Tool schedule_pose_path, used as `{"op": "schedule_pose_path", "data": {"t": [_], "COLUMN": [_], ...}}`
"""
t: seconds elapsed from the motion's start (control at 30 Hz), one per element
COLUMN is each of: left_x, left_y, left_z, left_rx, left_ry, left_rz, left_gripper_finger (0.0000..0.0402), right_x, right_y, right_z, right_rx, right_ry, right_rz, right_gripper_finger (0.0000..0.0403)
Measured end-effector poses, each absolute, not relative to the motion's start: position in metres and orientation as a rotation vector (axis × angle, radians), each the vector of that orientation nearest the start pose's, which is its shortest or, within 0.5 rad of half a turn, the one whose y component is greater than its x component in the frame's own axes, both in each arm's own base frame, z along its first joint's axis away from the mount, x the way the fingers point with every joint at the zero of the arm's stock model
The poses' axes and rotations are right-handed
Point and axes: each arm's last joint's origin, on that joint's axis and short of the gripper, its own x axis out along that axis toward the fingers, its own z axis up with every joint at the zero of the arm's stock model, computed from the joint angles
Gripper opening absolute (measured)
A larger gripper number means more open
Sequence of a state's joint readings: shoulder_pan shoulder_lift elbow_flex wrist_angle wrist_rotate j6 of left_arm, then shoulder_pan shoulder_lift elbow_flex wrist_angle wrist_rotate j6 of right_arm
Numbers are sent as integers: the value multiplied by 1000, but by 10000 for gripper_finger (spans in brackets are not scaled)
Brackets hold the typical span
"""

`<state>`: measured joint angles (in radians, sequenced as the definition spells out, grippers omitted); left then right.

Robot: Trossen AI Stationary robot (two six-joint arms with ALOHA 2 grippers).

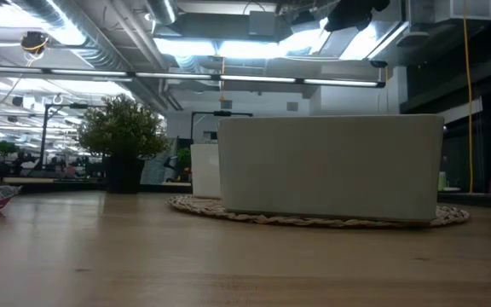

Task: Pick and place Granola Bars by type
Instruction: Put the right blue granola bar into the white bin

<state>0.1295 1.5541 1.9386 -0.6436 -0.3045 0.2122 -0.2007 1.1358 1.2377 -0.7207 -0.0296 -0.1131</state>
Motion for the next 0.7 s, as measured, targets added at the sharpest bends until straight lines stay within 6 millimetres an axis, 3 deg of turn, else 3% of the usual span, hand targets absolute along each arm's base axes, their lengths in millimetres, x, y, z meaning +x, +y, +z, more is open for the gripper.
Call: {"op": "schedule_pose_path", "data": {"t": [0.13, 0.23, 0.4, 0.6, 0.7], "left_x": [322, 333, 365, 400, 406], "left_y": [70, 86, 108, 119, 120], "left_z": [487, 466, 398, 321, 300], "left_rx": [169, 64, -80, -138, -90], "left_ry": [338, 442, 723, 938, 1009], "left_rz": [431, 455, 404, 354, 337], "left_gripper_finger": [10, 10, 9, 10, 9], "right_x": [219, 219, 219, 219, 218], "right_y": [-44, -44, -44, -44, -44], "right_z": [369, 369, 369, 369, 368], "right_rx": [-35, -34, -34, -34, -30], "right_ry": [649, 652, 653, 655, 670], "right_rz": [-129, -129, -128, -128, -127], "right_gripper_finger": [160, 160, 160, 160, 160]}}
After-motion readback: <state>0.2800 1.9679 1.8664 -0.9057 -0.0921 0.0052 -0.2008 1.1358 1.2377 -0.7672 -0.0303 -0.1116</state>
